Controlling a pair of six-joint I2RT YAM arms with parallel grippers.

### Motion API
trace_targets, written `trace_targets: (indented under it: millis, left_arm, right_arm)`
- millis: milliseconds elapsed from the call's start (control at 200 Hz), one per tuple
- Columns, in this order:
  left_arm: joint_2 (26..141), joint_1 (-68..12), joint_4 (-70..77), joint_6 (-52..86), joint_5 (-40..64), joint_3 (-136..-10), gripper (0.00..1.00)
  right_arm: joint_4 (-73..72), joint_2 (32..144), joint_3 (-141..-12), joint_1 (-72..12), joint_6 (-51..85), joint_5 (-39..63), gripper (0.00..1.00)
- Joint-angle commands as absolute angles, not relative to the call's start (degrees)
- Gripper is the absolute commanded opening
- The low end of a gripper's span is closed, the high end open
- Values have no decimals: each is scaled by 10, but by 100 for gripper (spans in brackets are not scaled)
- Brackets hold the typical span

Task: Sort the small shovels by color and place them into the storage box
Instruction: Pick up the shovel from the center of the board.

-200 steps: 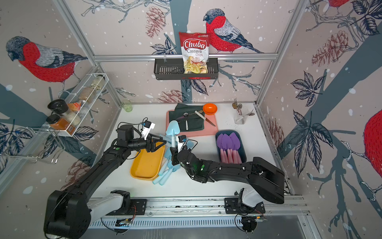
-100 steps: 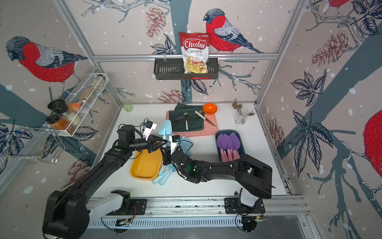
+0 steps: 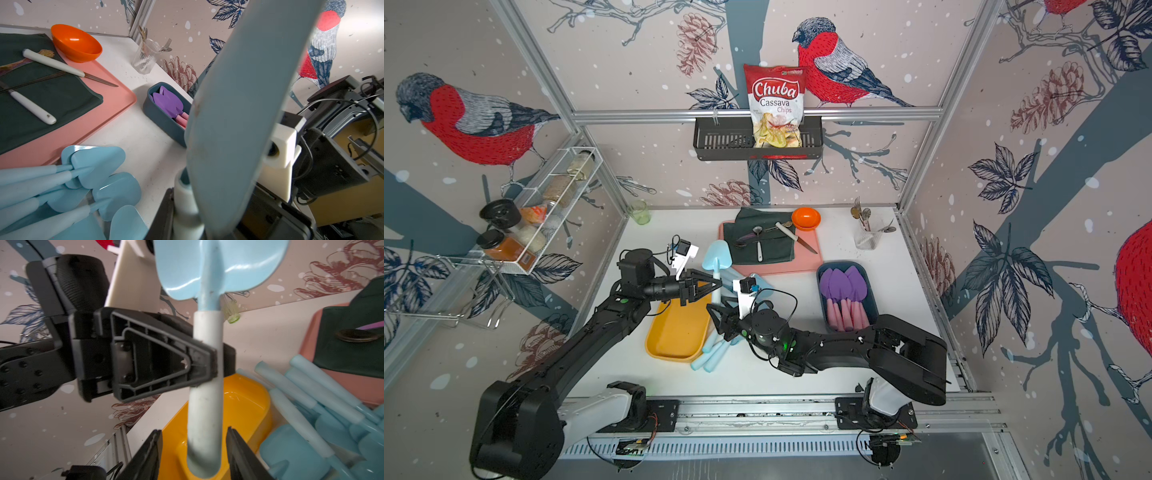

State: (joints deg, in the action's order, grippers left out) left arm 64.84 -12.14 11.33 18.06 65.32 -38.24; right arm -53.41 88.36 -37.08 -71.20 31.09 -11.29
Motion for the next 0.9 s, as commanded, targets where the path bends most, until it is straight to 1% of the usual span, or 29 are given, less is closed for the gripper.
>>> trace_targets:
  millis: [0, 90, 170, 255, 280, 300, 360, 450, 460, 505, 555, 575, 600, 640, 720, 800, 896]
  left_arm:
    - [653, -121, 226, 263, 696, -371, 0]
    - [654, -121, 284, 313, 706, -357, 0]
    - [655, -121, 321, 345, 713, -347, 0]
    - [656, -121, 353, 370, 720, -340, 0]
    - [656, -121, 360, 376, 721, -339, 0]
    - [656, -121, 364, 380, 722, -338, 0]
    - [655, -121, 367, 382, 721, -337, 0]
    - [652, -121, 336, 362, 708, -341, 0]
    - [652, -121, 326, 356, 704, -344, 0]
    - [651, -121, 260, 313, 685, -360, 15]
    - [651, -121, 168, 245, 656, -385, 35]
    - [651, -121, 133, 218, 642, -395, 42]
    - [651, -121, 98, 190, 623, -406, 47]
    - [650, -121, 43, 154, 587, -420, 52]
    - [646, -121, -17, 98, 528, -441, 60]
    - [644, -121, -63, 64, 476, -462, 62]
    - [642, -123, -106, 38, 423, -485, 62]
  right_arm:
    - [-624, 888, -368, -711, 295, -40, 54]
    - [-635, 896, -370, -709, 295, -28, 53]
    - [-643, 897, -369, -705, 296, -25, 49]
    - [-650, 895, -365, -699, 296, -25, 48]
    - [-651, 894, -364, -698, 296, -25, 45]
    - [-653, 893, -363, -696, 296, -25, 42]
    - [-653, 890, -360, -693, 296, -27, 29]
    - [-641, 882, -359, -693, 286, -40, 1]
    - [-637, 882, -359, -694, 285, -44, 0]
    - [-616, 878, -362, -698, 281, -72, 0]
    - [-578, 874, -370, -706, 275, -119, 0]
    - [-561, 873, -374, -711, 275, -144, 0]
    - [-538, 871, -380, -715, 278, -175, 0]
    - [-507, 873, -389, -721, 285, -217, 0]
    - [-454, 878, -412, -733, 303, -283, 0]
    - [-373, 892, -449, -742, 344, -348, 0]
    - [-321, 912, -487, -747, 374, -375, 0]
